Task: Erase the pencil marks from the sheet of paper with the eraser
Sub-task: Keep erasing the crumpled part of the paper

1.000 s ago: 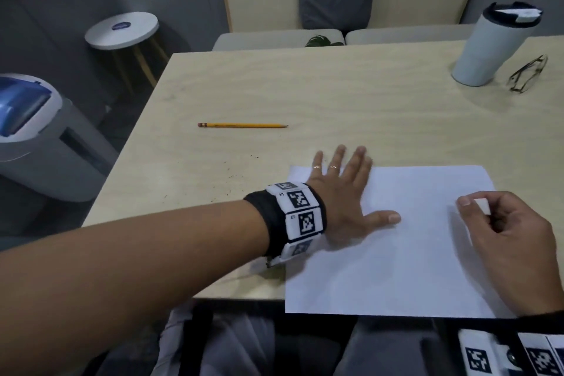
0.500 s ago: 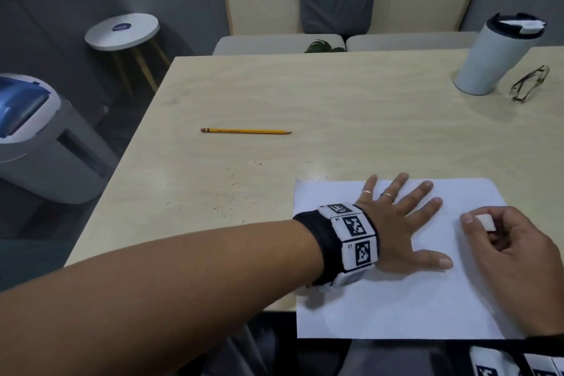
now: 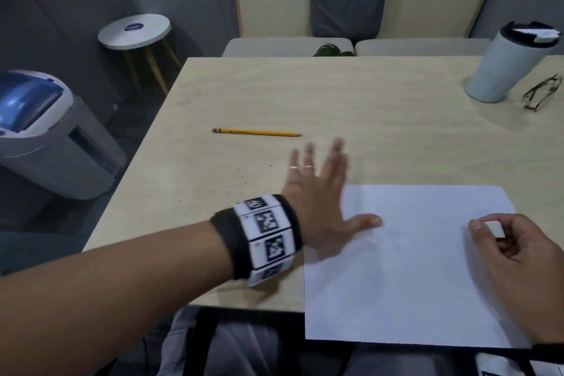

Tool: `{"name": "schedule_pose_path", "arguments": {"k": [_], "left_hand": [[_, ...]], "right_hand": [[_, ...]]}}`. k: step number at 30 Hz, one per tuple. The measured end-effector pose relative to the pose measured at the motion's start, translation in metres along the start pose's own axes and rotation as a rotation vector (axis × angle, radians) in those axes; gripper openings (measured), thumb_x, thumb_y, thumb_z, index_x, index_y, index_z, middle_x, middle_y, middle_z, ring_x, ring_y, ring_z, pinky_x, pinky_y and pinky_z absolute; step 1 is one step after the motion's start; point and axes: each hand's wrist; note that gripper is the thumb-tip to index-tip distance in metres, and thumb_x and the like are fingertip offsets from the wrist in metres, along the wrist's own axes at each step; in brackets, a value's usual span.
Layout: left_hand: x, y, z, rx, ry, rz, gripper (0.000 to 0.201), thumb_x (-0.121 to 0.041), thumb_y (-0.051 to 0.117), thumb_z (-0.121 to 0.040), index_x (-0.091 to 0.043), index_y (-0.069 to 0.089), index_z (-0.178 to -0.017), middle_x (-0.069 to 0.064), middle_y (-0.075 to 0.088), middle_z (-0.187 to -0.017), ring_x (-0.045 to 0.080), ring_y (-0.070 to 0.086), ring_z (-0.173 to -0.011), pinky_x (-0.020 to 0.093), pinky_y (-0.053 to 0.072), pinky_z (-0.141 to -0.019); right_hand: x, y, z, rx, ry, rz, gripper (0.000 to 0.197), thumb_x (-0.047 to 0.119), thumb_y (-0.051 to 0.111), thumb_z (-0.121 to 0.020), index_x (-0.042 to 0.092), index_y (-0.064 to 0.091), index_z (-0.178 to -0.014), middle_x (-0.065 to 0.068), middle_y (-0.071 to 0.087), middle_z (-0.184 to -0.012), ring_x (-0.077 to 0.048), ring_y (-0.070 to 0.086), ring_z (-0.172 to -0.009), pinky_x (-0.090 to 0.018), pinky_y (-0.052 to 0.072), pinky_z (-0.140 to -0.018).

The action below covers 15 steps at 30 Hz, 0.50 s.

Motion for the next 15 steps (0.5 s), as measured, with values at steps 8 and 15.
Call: {"name": "schedule_pose_path", "arguments": {"k": [8, 15], "left_hand": [[-0.032, 0.005, -0.038, 0.163, 0.113, 0.005, 0.108, -0.092, 0.02, -0.089, -0.027, -0.022, -0.165, -0.012, -0.032, -0.169, 0.028, -0.032, -0.156, 0.063, -0.022, -0.12], [0.012, -0.023, -0.007, 0.219, -0.402, -0.162, 0.131, -0.1, 0.013, -0.079, -0.004, -0.019, -0.162, 0.018, -0.03, -0.168, 0.056, -0.021, -0.153, 0.076, -0.022, -0.113]], "right_hand": [[-0.009, -0.001, -0.001, 0.001, 0.006, -0.061, 0.035, 0.063, 0.066, -0.095, 0.034, 0.066, -0.115, -0.004, 0.068, -0.072, -0.029, 0.064, -0.068, -0.042, 0.05, -0.066], [-0.059, 0.002, -0.019, 0.076, 0.101, -0.015, 0.069, 0.093, 0.054, -0.083, 0.036, 0.066, -0.12, 0.0, 0.068, -0.074, -0.032, 0.065, -0.065, -0.053, 0.054, -0.054]]}}
Point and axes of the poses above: each hand's wrist, its own z-axis away from the middle knuckle, its own y-axis out of the palm, x = y × z
